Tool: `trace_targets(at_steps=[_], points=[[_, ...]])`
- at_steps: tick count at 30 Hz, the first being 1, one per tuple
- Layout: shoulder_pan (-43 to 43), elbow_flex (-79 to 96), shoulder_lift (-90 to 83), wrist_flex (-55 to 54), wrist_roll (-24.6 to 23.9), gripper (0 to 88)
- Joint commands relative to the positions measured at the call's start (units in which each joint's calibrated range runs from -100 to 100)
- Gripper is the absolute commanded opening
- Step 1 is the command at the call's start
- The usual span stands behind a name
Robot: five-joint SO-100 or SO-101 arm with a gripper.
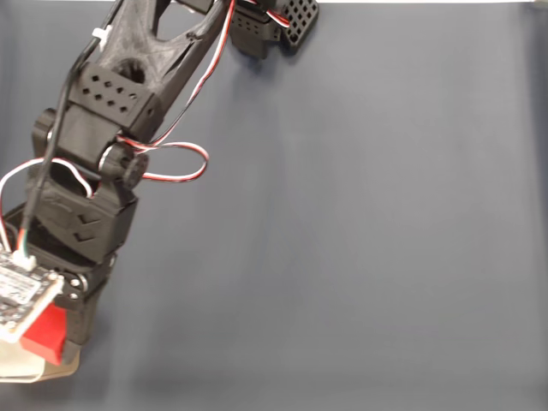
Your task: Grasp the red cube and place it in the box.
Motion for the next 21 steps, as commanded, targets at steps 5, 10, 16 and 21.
trace_targets(at_steps=[5,10,16,21], points=[[2.6,-6.8,2.6,-3.0,-0.3,7.3],[3.5,-9.3,4.8,-3.8,-0.5,7.3],[4.6,-11.1,7.1,-4.7,-0.8,7.2],[5.4,-12.7,9.1,-5.5,-1.4,7.1]])
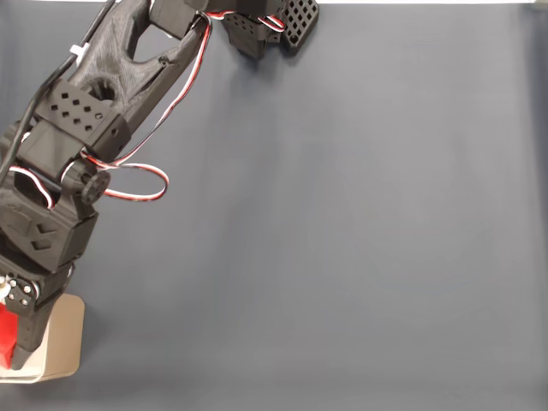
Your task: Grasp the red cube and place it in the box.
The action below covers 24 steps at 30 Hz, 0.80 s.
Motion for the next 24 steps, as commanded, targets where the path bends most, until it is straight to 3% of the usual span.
trace_targets(at_steps=[1,24], points=[[1.4,-3.4,-0.4,-1.9,-0.6,7.1],[3.0,-5.0,2.9,-3.9,-1.6,7.1]])
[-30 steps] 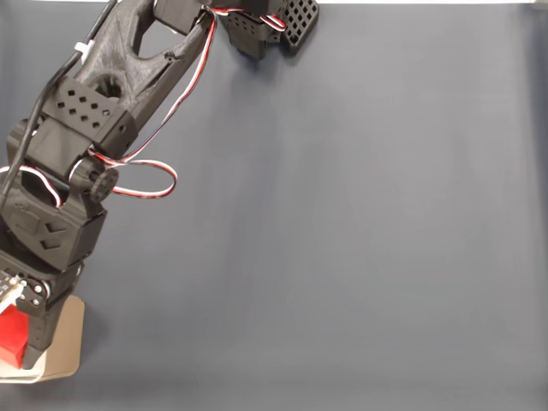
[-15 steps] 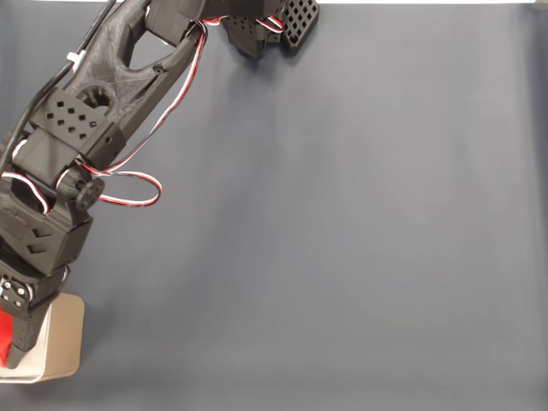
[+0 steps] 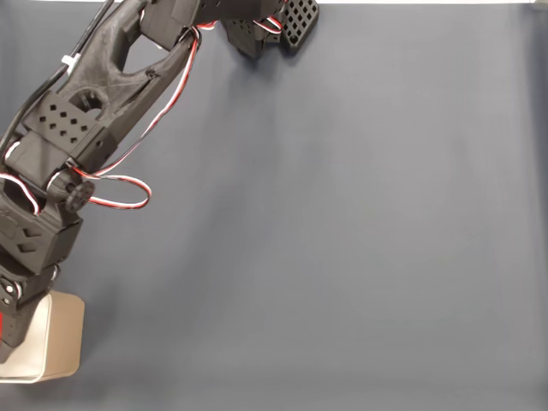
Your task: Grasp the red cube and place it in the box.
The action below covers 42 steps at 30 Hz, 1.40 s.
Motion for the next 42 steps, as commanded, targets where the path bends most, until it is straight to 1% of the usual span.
trace_targets(at_steps=[1,17,18,20,21,22,24,27,29,31,42], points=[[0.8,-3.3,-1.6,-1.4,-0.3,7.1],[0.7,-2.7,-3.2,-1.7,-2.0,8.2],[0.7,-2.7,-3.4,-1.8,-2.5,11.8],[0.5,-3.0,-4.0,0.7,-3.4,28.3],[0.4,-3.0,-4.2,2.3,-3.1,35.5],[0.3,-2.9,-4.5,3.8,-2.9,40.9],[0.2,-2.8,-5.4,5.0,-3.4,50.3],[0.3,-2.9,-6.0,4.4,-2.4,60.8],[0.5,-3.1,-6.1,4.2,-1.5,64.0],[0.6,-3.2,-6.1,4.1,-1.0,65.4],[0.3,-3.1,-6.1,1.2,-1.7,66.9]])
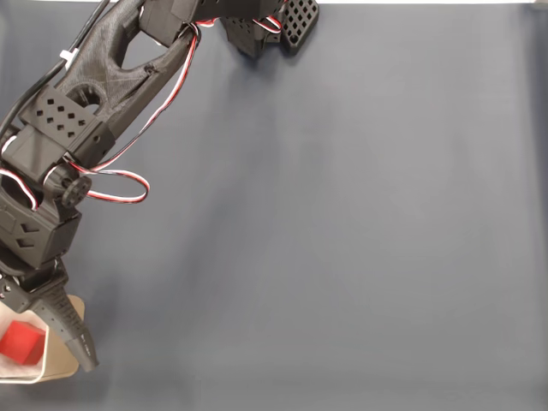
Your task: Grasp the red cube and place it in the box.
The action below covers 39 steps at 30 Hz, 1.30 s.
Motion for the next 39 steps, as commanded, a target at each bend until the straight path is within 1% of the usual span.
trace_targets(at_steps=[1,21,25,26,27,29,32,33,35,37,39], points=[[0.1,-3.0,-5.5,-2.2,-0.2,66.9],[0.3,-2.7,-4.9,-4.4,-0.8,67.0],[0.3,-2.7,-4.9,-4.5,-1.0,65.2],[0.3,-2.7,-5.0,-4.5,-1.1,63.2],[0.3,-2.7,-5.1,-4.4,-1.2,59.3],[0.1,-1.9,-5.9,-4.8,-1.7,47.7],[-0.7,2.1,-8.6,-6.6,-1.6,25.7],[-1.2,3.8,-9.7,-7.4,-1.7,20.8],[-2.4,7.5,-12.8,-8.1,-1.7,12.2],[-4.1,12.0,-16.6,-9.1,-2.2,5.6],[-6.2,16.4,-20.6,-9.3,-2.5,1.6]])
